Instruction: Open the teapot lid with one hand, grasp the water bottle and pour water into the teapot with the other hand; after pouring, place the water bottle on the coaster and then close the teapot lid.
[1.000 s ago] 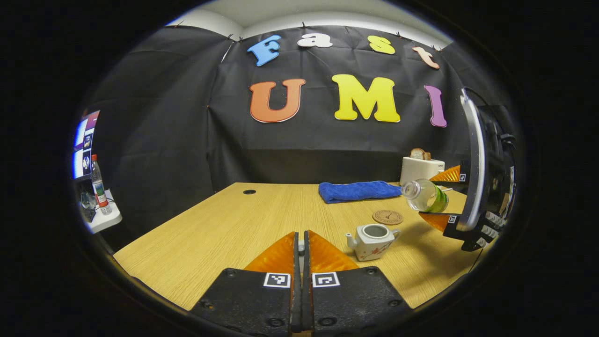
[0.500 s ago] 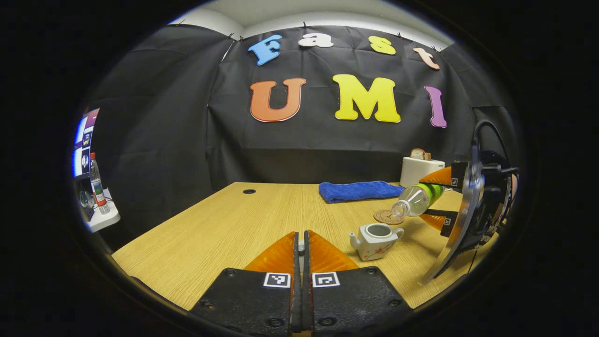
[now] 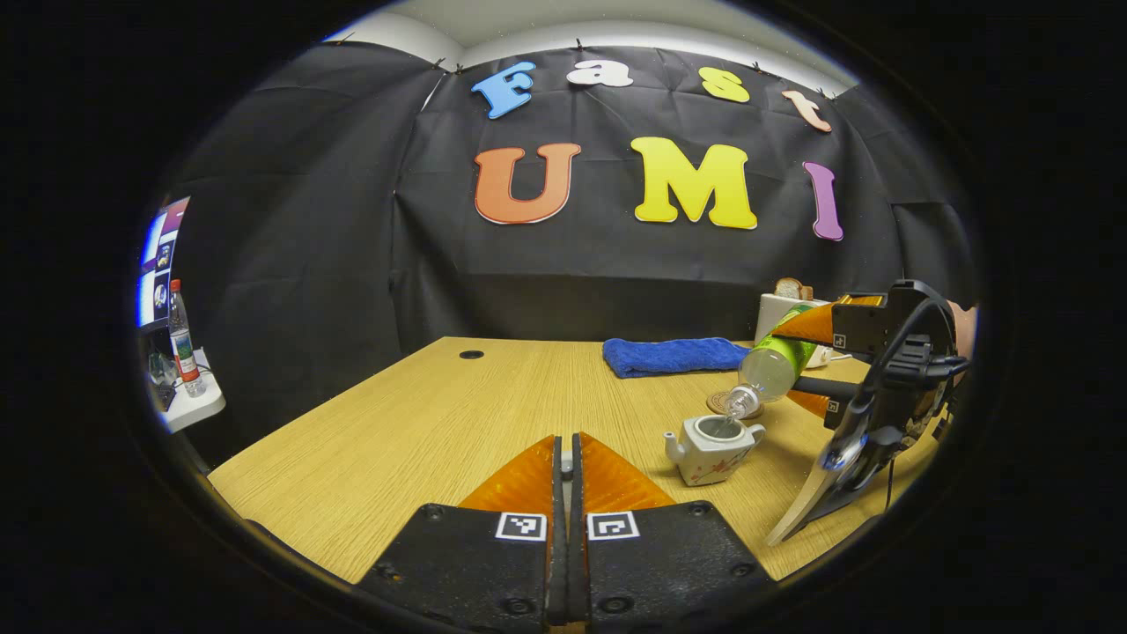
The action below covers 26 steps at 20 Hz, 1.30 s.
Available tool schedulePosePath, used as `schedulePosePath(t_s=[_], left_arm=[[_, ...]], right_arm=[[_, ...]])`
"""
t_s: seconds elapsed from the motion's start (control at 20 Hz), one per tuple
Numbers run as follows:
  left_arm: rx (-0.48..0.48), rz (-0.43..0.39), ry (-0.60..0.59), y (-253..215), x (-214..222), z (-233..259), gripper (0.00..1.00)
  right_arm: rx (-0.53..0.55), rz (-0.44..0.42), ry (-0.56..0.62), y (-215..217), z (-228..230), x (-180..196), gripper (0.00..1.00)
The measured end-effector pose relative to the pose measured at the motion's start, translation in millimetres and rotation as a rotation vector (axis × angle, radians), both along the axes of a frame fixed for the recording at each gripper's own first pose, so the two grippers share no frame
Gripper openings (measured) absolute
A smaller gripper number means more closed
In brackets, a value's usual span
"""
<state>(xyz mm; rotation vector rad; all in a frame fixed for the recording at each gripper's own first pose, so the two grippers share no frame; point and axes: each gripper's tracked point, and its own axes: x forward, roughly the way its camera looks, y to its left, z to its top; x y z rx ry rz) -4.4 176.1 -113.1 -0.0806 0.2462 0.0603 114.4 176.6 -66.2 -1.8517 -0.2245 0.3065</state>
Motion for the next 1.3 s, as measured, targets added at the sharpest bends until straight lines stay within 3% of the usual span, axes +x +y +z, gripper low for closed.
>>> schedulePosePath(t_s=[0.65,1.0,1.3], left_arm=[[-0.008,-0.002,-0.005,3.1,-3.5,-0.3,0.03],[-0.007,-0.002,-0.001,3.7,-3.9,-0.9,0.03],[-0.001,0.002,0.0,5.1,-4.0,0.1,0.03]], right_arm=[[-0.174,0.056,-0.097,9.9,13.6,0.8,0.69],[-0.193,0.067,-0.111,13.6,13.7,2.0,0.7],[-0.146,0.062,-0.086,13.5,10.5,3.1,0.68]])
